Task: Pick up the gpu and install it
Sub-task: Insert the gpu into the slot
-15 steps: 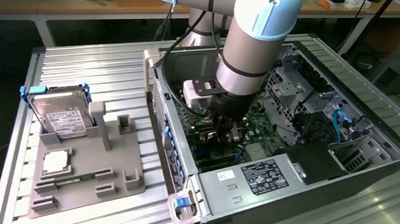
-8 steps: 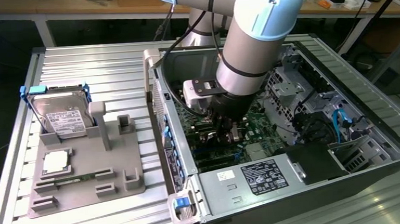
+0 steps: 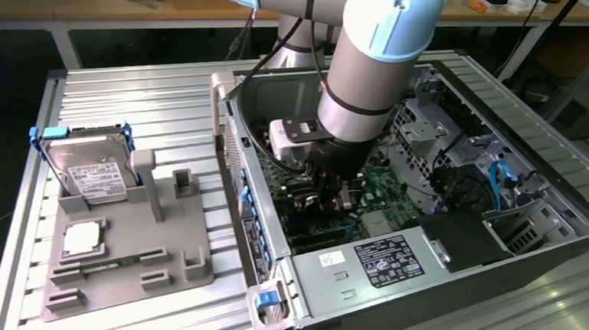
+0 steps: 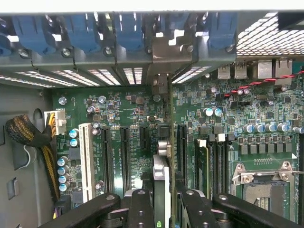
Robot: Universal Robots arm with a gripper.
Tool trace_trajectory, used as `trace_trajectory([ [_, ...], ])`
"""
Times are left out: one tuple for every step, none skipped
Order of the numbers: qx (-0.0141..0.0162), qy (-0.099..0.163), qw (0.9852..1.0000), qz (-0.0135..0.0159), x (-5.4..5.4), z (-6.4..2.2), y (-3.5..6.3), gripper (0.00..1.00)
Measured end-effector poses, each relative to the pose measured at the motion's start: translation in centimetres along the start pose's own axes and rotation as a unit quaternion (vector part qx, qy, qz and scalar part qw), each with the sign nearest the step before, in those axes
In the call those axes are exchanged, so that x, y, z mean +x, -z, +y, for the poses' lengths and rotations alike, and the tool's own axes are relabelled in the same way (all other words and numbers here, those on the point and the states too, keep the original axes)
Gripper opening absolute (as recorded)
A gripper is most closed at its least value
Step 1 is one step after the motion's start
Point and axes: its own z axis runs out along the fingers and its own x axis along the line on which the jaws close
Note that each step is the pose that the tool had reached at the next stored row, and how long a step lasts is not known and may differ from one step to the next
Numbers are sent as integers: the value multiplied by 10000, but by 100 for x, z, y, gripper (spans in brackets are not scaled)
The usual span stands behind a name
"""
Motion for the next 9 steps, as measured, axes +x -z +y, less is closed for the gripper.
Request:
trace_trajectory([
  [2, 0, 10000, -3, 1, -1, -23, 27],
  [2, 0, 10000, -3, 1, -1, -36, 27],
  [2, 0, 10000, -4, 1, -1, -47, 27],
  [2, 0, 10000, -5, 2, -1, -56, 27],
  [2, 0, 10000, -4, 1, -1, -61, 27],
  [1, 0, 10000, -3, 3, -1, -65, 27],
  [0, 0, 10000, -2, 3, -1, -66, 27],
  [-1, -1, 10000, -2, 2, -1, -67, 27],
  [-1, -1, 10000, -2, 1, -1, -67, 27],
])
